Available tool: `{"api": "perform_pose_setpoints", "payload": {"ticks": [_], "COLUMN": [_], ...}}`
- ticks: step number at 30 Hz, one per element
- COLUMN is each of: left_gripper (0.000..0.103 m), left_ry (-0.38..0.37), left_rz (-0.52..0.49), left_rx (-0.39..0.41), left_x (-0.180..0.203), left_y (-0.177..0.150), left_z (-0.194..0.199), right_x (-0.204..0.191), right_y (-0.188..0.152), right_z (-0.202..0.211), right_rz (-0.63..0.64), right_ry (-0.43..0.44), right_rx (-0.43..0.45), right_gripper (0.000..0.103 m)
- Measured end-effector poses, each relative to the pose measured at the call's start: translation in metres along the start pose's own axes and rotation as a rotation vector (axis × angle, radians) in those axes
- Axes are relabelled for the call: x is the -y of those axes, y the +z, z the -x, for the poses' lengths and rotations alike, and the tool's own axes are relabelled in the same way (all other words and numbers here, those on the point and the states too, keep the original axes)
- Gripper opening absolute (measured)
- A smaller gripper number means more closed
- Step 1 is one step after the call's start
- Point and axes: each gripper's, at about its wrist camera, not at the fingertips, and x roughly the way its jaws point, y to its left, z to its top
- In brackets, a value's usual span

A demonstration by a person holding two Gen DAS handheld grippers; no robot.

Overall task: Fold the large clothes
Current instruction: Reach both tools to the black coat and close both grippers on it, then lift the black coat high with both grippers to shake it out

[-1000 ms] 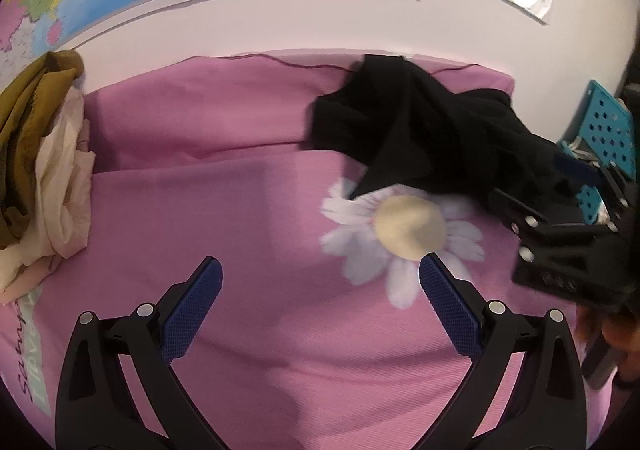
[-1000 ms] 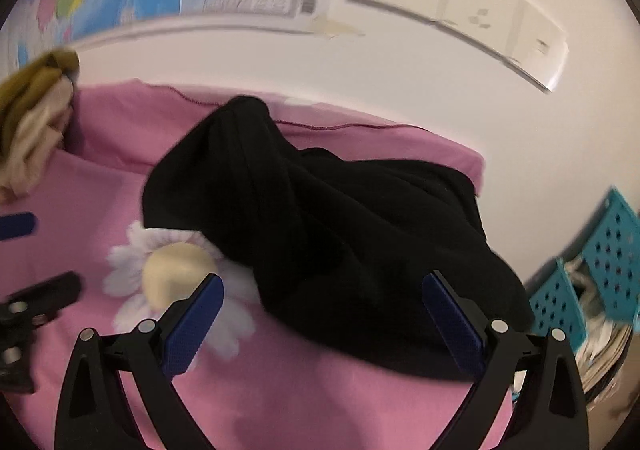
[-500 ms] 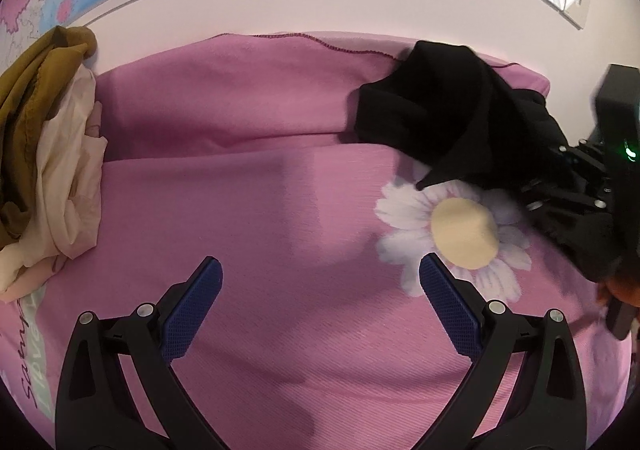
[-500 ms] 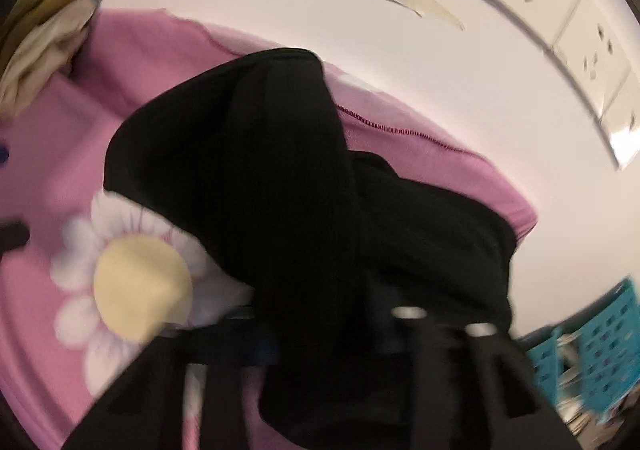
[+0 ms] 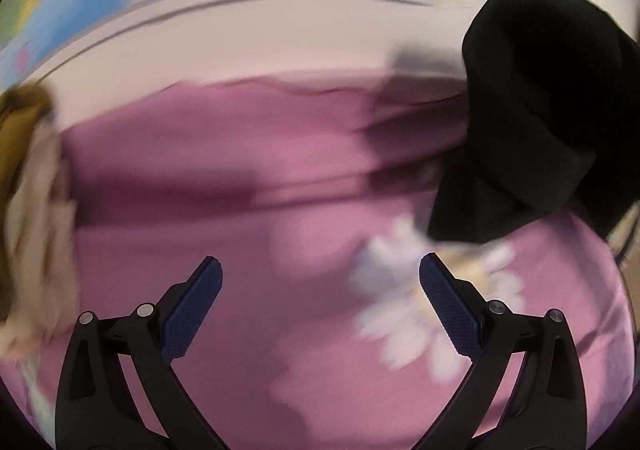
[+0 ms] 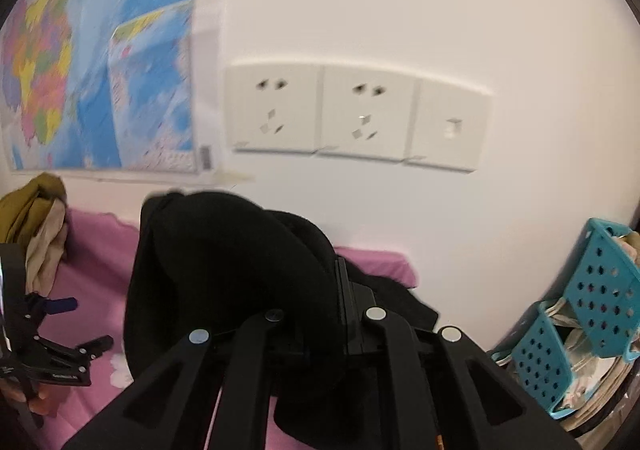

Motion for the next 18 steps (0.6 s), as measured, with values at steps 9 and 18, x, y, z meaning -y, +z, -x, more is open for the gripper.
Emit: {"api": "perform_pose_setpoints", "payload": {"ticks": [9, 18], "left_gripper": [0.097, 0.015], "left_ry": [-0.319, -0.267], "left_rz": [-0.337, -0.337], "left_rx": [0.04, -0.126], "left_x": [0.077, 0.12], "left_y": [-0.002, 0.044], "left_z": [-0.017, -0.083], "right_x": [0.049, 0.089], "right_y": [0.006, 0.02], "right_z": [0.013, 0.023], "right_rz": [-0.123, -0.211], "right_ry": [0.033, 0.028], "right_rx": [0.012, 0.045], "right_gripper": [0.009, 0.008]}}
